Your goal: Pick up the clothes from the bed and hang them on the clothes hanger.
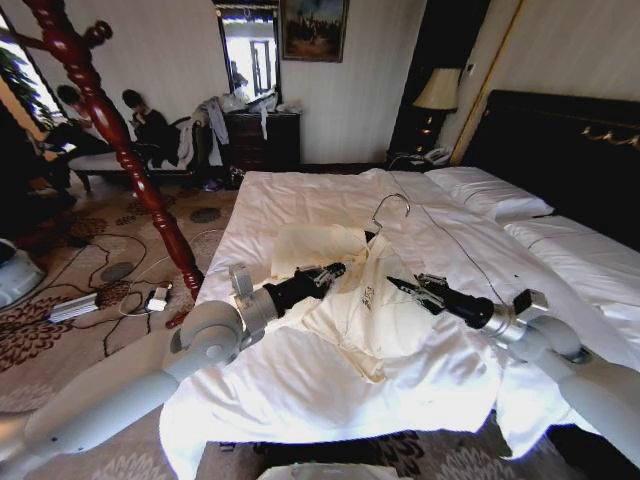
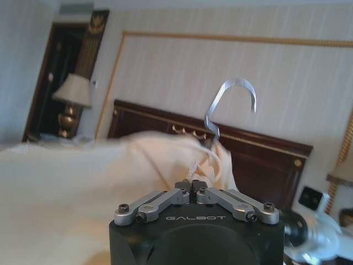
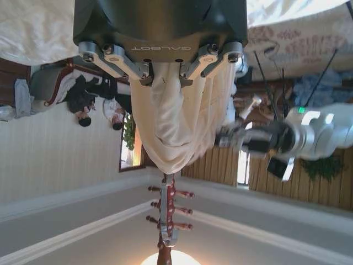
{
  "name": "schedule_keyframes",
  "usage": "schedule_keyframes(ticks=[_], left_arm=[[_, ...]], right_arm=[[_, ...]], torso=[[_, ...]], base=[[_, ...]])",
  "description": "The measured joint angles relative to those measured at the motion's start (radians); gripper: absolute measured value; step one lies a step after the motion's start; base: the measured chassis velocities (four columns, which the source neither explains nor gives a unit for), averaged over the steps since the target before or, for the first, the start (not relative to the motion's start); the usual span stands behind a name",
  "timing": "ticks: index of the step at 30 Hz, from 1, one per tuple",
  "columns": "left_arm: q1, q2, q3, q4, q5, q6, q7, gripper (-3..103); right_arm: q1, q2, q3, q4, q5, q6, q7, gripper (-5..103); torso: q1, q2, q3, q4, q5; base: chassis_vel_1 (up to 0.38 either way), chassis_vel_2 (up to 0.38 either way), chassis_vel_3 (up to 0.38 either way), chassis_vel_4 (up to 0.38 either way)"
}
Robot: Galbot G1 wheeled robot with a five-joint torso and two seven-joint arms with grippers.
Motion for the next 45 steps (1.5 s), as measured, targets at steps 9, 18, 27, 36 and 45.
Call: schedule_keyframes(ticks=[9,18,27,36,45], left_arm=[[0.006,0.045,-0.073,-0.006,0.012,0.001,0.021,0],[0.014,0.062,-0.107,-0.022,0.014,0.006,0.034,0],[0.005,0.076,-0.149,-0.027,-0.013,0.009,0.041,0],[0.037,0.076,-0.056,-0.067,0.005,0.009,0.06,0],[0.049,0.076,0.027,-0.096,0.044,0.008,0.094,0]], right_arm=[[-0.029,-0.014,0.045,0.0,-0.031,-0.012,-0.117,19],[-0.045,-0.025,0.081,-0.005,-0.085,-0.026,-0.178,19],[-0.041,-0.027,0.091,-0.038,-0.133,-0.034,-0.162,19],[-0.039,-0.032,0.075,-0.02,-0.037,-0.045,-0.163,19],[-0.027,-0.03,0.049,-0.001,0.088,-0.048,-0.126,19]], torso=[[0.0,0.0,0.0,0.0001,0.0],[0.0,0.0,0.0,0.0001,-0.0001],[0.0,0.0,0.0,0.0,0.0001],[0.0,0.0,0.0,0.0001,0.0],[0.0,0.0,0.0,0.0,0.0]], base=[[0.0,0.0,0.0,0.0],[0.0,0.0,0.0,0.0],[0.0,0.0,0.0,0.0],[0.0,0.0,0.0,0.0],[0.0,0.0,0.0,0.0]])
